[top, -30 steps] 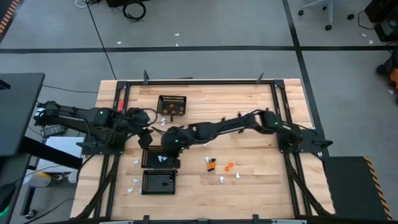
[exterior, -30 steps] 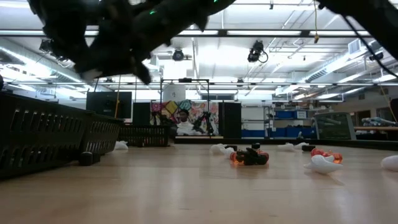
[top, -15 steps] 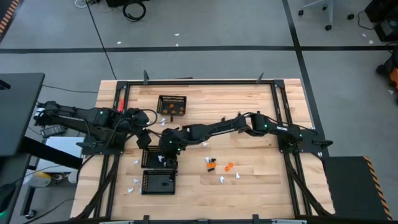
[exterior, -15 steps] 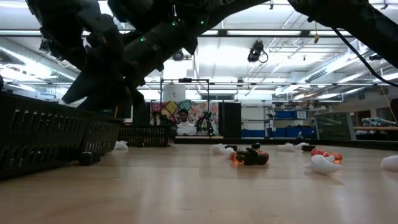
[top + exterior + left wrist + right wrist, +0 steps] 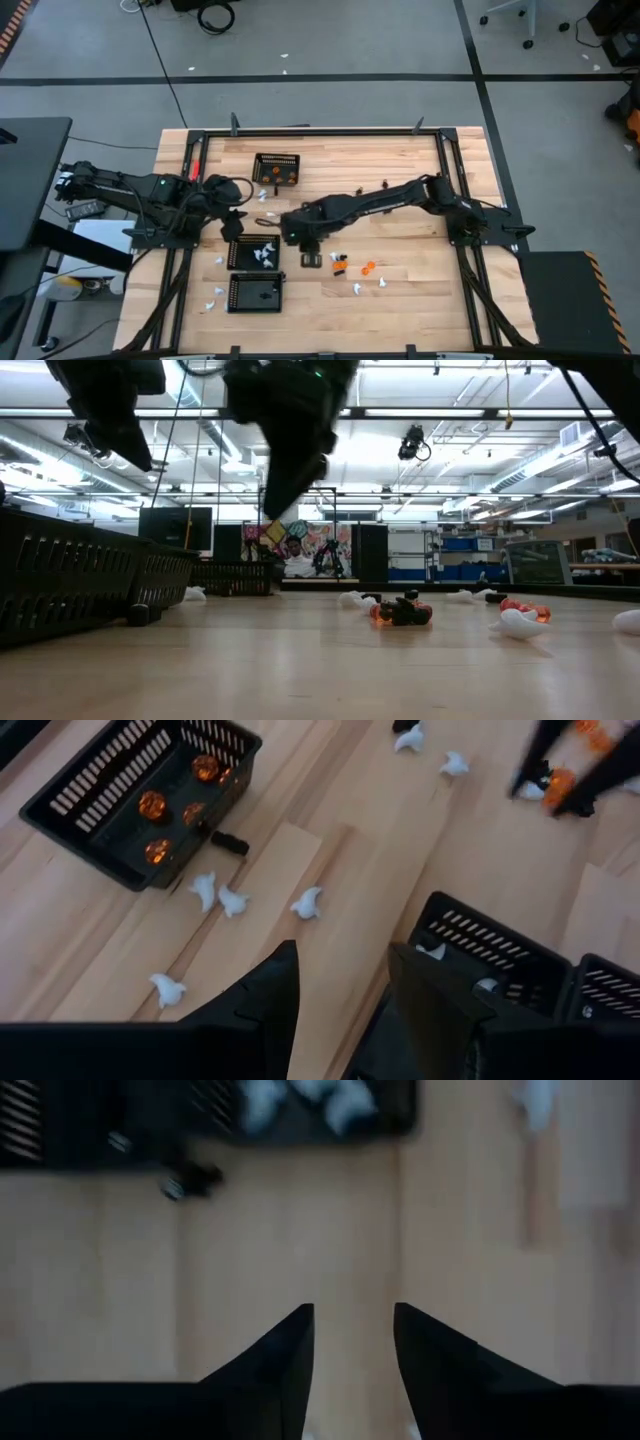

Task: Sort Halloween decoration
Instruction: Put the white toy into the middle black bin

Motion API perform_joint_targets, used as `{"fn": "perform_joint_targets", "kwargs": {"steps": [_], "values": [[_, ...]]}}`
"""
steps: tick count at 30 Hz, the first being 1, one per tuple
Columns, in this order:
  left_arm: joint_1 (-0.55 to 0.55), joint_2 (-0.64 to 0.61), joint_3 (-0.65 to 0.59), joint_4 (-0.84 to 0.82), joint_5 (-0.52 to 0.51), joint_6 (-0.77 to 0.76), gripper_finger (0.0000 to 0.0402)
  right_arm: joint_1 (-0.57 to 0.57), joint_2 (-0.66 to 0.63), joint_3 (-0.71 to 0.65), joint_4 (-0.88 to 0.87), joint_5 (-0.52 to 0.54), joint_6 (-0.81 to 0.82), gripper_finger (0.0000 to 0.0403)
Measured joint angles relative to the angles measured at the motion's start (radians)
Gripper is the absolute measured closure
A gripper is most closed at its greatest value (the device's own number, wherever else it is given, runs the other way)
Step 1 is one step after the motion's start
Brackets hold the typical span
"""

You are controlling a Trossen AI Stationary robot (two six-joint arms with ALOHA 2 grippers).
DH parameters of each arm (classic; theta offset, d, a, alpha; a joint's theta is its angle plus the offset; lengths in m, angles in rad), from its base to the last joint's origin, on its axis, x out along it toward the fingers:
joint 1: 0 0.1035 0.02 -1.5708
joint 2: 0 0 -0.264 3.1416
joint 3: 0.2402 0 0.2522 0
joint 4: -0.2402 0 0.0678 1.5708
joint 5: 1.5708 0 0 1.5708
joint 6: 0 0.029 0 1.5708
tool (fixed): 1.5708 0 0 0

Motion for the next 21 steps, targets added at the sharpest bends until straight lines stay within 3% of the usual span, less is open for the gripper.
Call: {"fn": "perform_joint_targets", "kwargs": {"steps": [10, 17, 21], "values": [[0.0, 0.0, 0.0, 0.018, -0.012, 0.004, 0.0239, 0.002, -0.247, -0.42, 0.125, -0.046, 0.15, 0.0257], [0.0, 0.0, 0.0, 0.021, -0.021, 0.004, 0.0239, 0.067, -0.349, -0.586, 0.131, -0.182, 0.239, 0.0215], [0.0, 0.0, 0.0, 0.021, -0.022, 0.008, 0.0239, 0.177, -0.373, -0.62, 0.079, -0.099, 0.273, 0.0188]]}}
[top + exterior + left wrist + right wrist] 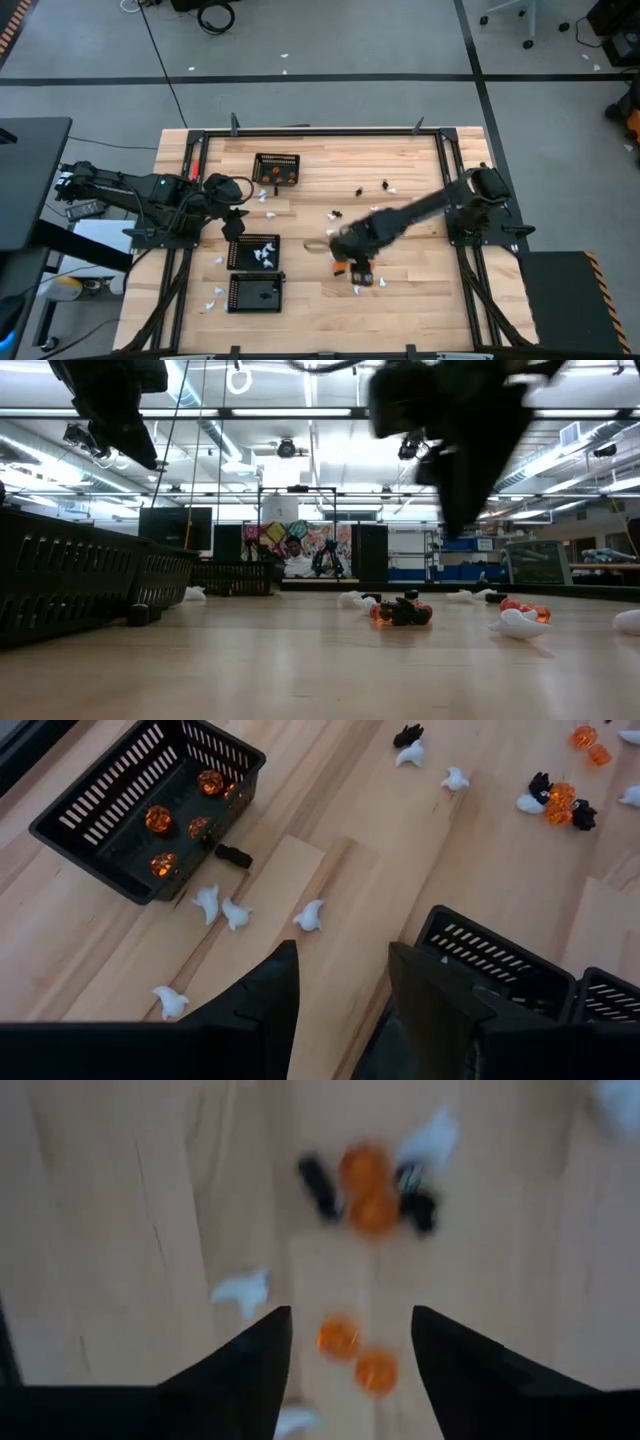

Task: Sort Halloween decoration
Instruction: Put the white toy into the middle black bin

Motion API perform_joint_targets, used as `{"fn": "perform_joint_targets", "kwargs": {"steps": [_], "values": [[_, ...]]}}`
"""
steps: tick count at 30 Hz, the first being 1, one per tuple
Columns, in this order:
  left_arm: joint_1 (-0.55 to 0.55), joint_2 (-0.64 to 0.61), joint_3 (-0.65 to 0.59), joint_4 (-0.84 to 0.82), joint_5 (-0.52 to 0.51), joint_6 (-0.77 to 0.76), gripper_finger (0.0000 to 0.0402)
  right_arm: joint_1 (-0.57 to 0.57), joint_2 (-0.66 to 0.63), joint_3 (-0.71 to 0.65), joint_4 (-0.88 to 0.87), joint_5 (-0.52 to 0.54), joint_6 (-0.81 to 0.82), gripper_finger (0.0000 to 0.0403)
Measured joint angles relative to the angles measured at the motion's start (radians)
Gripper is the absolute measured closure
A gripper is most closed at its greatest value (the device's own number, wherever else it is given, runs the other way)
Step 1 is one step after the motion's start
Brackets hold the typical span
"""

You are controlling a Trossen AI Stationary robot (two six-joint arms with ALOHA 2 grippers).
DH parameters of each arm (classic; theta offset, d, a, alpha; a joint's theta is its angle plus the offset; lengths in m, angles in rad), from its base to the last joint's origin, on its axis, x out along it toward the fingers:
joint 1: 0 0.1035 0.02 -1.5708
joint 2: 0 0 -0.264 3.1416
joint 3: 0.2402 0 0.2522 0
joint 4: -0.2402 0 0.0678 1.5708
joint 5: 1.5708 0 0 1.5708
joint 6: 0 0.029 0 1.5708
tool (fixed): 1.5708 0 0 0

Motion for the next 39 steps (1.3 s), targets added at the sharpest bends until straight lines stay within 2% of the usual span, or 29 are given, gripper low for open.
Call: {"fn": "perform_joint_targets", "kwargs": {"steps": [2, 9, 14, 18, 26, 39], "values": [[0.0, 0.0, 0.0, 0.0, 0.0, -0.002, 0.0239, 0.052, -0.015, -0.026, -0.024, 0.047, 0.074, 0.0181], [0.0, 0.0, 0.0, -0.001, 0.0, 0.007, 0.0239, 0.179, -0.111, -0.161, 0.006, 0.078, 0.337, 0.018], [0.006, 0.0, 0.0, -0.001, -0.001, 0.027, 0.0239, 0.237, -0.127, -0.208, 0.028, 0.111, 0.461, 0.0175], [0.006, 0.0, 0.0, -0.001, -0.008, 0.027, 0.0239, 0.262, -0.127, -0.221, 0.044, 0.112, 0.541, 0.0156], [0.006, 0.0, 0.0, 0.0, -0.016, 0.048, 0.0239, 0.297, -0.122, -0.24, 0.067, 0.213, 0.62, 0.0109], [0.006, 0.0, 0.0, 0.0, -0.033, 0.048, 0.0239, 0.302, -0.122, -0.344, 0.204, 0.22, 0.681, 0.014]]}}
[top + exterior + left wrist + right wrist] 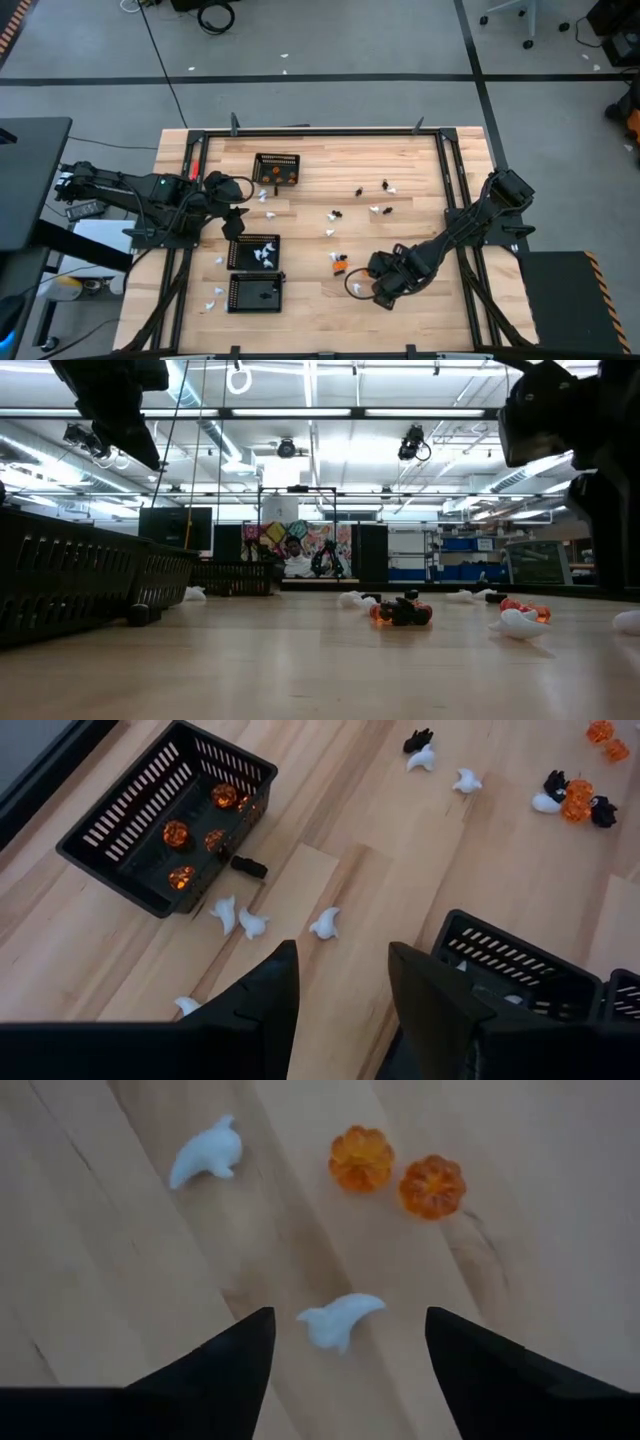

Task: Sort Halloween decoration
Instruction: Put the white toy into the middle black bin

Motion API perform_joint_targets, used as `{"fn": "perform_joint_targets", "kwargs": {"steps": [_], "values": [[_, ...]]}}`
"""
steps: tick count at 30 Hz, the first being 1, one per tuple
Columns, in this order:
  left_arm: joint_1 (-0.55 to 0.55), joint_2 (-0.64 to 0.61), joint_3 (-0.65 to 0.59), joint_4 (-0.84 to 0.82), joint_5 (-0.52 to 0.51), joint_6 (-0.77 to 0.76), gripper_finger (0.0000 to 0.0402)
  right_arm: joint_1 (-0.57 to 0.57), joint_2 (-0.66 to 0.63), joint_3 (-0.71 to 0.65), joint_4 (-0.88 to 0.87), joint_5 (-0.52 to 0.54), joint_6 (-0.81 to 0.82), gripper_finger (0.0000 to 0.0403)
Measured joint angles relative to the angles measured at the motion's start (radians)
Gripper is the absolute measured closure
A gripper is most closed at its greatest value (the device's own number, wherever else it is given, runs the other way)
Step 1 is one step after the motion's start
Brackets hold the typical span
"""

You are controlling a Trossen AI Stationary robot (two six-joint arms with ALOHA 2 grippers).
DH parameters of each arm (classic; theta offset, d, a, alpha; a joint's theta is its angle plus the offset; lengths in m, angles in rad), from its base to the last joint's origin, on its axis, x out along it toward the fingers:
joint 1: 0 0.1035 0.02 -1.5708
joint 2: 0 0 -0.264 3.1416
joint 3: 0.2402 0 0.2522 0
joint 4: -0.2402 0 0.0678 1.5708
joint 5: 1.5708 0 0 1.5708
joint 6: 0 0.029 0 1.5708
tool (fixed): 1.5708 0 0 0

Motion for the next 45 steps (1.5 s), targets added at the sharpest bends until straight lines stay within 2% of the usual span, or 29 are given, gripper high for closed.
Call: {"fn": "perform_joint_targets", "kwargs": {"steps": [18, 29, 33, 38, 45], "values": [[0.0, 0.0, 0.0, 0.0, 0.001, -0.005, 0.0239, 0.013, 0.002, -0.089, 0.123, 0.023, 0.009, 0.0159], [0.0, 0.0, 0.0, -0.009, 0.003, -0.025, 0.0239, 0.04, 0.06, -0.087, 0.133, 0.042, 0.059, 0.0163], [0.0, 0.0, 0.0, -0.012, 0.003, -0.026, 0.0239, 0.063, 0.059, -0.087, 0.112, 0.043, 0.058, 0.0188], [0.0, 0.0, 0.0, -0.011, 0.003, -0.027, 0.0239, 0.077, 0.06, -0.082, 0.104, 0.041, 0.076, 0.0247], [0.0, 0.0, 0.0, -0.01, 0.003, -0.023, 0.0239, 0.078, 0.067, -0.036, 0.071, 0.029, -0.014, 0.0306]]}}
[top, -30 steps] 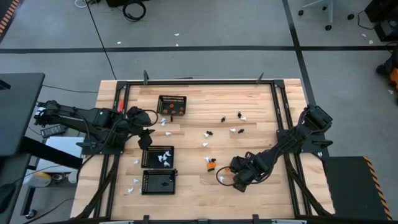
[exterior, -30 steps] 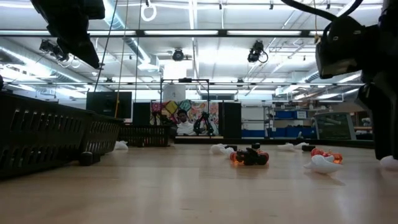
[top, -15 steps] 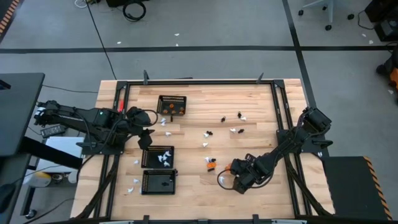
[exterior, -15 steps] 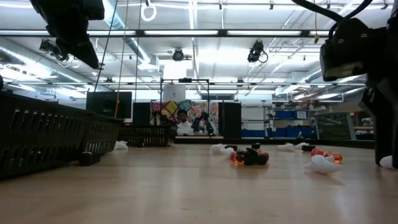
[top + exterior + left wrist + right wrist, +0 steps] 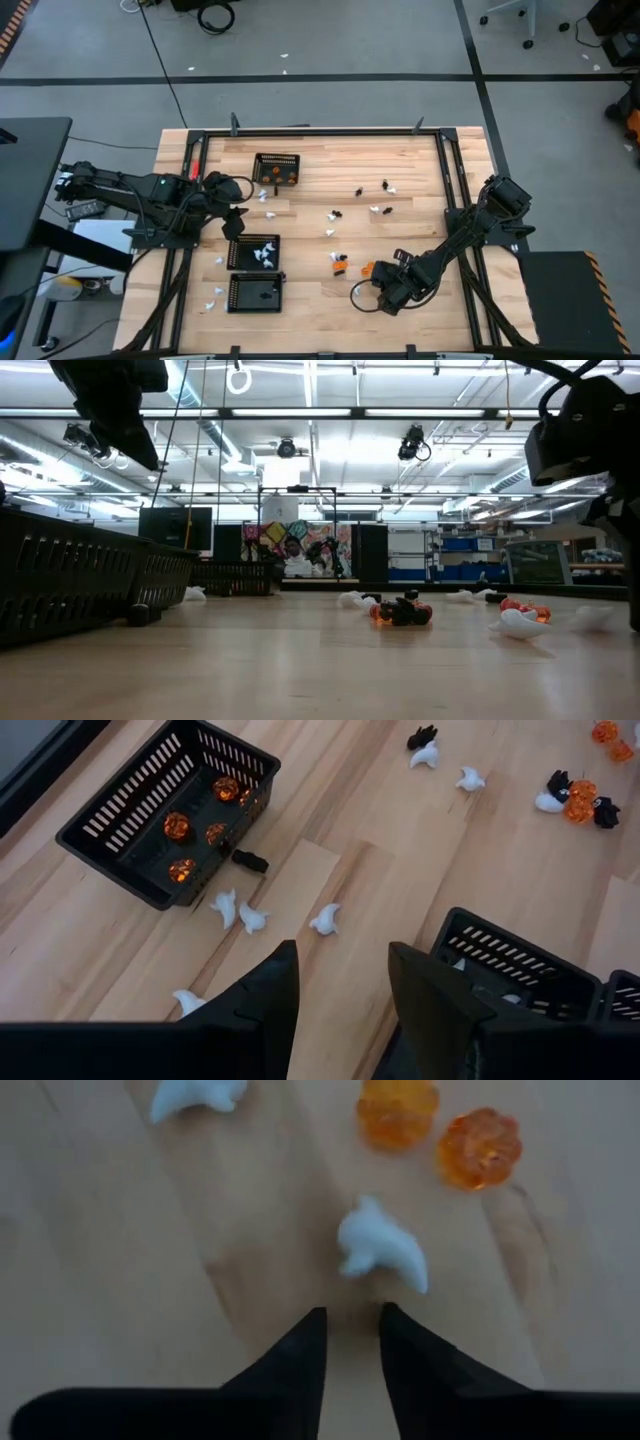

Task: Sort Halloween decoration
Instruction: Put the white toy into the middle black bin

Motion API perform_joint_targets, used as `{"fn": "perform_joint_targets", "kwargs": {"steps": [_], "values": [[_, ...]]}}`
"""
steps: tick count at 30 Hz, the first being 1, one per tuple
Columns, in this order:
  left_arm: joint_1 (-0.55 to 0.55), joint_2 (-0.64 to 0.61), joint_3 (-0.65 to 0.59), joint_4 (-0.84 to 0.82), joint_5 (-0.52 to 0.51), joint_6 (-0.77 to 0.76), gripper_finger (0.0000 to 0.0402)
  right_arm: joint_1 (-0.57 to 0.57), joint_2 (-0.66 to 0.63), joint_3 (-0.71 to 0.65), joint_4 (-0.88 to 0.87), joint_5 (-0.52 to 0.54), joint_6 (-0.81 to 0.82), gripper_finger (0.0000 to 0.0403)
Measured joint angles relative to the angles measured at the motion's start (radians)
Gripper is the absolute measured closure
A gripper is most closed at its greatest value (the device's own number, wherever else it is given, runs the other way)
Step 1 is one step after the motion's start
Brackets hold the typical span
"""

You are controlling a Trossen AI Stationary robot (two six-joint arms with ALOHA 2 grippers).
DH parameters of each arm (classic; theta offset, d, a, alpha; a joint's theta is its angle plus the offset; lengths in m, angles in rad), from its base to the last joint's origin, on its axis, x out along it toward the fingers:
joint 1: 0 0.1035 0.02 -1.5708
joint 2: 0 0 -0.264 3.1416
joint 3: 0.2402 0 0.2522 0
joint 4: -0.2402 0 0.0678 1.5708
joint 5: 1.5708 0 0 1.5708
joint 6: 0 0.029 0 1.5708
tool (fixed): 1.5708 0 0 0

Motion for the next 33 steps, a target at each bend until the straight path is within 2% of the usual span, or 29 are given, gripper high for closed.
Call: {"fn": "perform_joint_targets", "kwargs": {"steps": [6, 11, 14, 20, 24, 33], "values": [[0.0, 0.0, 0.0, 0.0, 0.0, 0.001, 0.0239, 0.001, 0.0, 0.002, -0.002, -0.012, 0.021, 0.0321], [0.0, 0.0, 0.0, 0.0, 0.0, 0.001, 0.0239, -0.015, -0.019, 0.022, -0.004, -0.091, -0.057, 0.0303], [0.0, 0.0, 0.0, 0.001, 0.0, 0.001, 0.0239, -0.017, -0.027, 0.045, -0.004, -0.074, -0.116, 0.0283], [0.0, 0.0, 0.0, 0.001, 0.0, -0.002, 0.0239, -0.034, -0.027, 0.046, -0.009, 0.02, -0.126, 0.0243], [0.0, 0.0, 0.0, 0.001, 0.0, -0.003, 0.0239, -0.053, -0.027, 0.047, -0.009, 0.031, -0.162, 0.0223], [0.0, 0.0, 0.0, 0.001, 0.0, -0.008, 0.0239, -0.061, -0.004, 0.047, -0.008, 0.055, -0.239, 0.0217]]}}
